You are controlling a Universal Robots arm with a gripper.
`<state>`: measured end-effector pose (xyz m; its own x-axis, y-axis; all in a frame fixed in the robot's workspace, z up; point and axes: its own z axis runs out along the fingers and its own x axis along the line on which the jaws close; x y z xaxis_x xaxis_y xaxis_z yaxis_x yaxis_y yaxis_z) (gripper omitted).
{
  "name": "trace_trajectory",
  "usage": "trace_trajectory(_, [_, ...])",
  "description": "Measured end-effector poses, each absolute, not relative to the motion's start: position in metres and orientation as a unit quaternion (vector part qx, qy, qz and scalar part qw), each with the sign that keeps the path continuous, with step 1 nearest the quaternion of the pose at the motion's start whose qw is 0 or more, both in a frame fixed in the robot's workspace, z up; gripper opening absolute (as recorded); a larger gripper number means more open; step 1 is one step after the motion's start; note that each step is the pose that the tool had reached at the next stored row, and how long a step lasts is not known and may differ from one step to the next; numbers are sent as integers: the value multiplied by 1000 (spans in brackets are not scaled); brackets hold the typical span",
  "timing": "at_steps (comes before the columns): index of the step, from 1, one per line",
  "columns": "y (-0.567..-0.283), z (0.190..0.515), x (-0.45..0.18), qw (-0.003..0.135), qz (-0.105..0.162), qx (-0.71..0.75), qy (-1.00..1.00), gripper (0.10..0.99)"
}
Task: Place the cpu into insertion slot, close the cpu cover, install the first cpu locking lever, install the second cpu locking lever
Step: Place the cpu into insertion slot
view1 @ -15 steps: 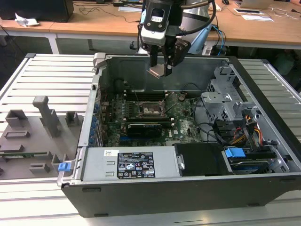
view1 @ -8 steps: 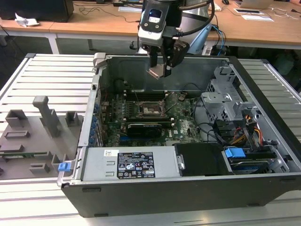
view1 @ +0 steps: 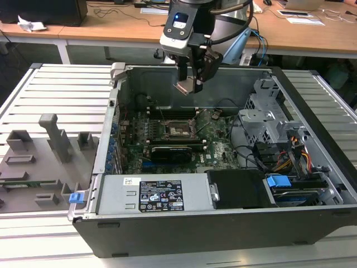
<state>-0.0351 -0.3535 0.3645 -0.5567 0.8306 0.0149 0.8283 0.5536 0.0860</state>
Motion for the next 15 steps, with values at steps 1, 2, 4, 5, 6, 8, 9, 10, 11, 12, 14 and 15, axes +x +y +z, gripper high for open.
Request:
trace_trajectory(1, [-354,364,-35,14,41,473,880,525])
trace_trajectory(2, [-354,363,-35,14,40,473,880,525])
trace_trajectory(4, [-353,363,-35,13,39,474,880,525])
trace_trajectory(5, [-354,362,-35,14,39,474,880,525])
trace_trajectory(6, [-354,362,-35,14,38,474,880,525])
trace_trajectory(8, [-354,362,-35,14,38,474,880,525])
trace_trajectory(9, [-353,362,-35,14,37,474,879,525])
trace_trajectory(10, [-354,361,-35,14,37,475,879,525])
trace_trajectory(11, [-354,361,-35,14,37,476,879,525])
trace_trajectory(12, [-354,361,-35,14,37,478,877,525])
trace_trajectory(14, [-354,361,-35,15,37,483,875,525])
trace_trajectory(15, [-354,361,-35,15,37,486,873,525])
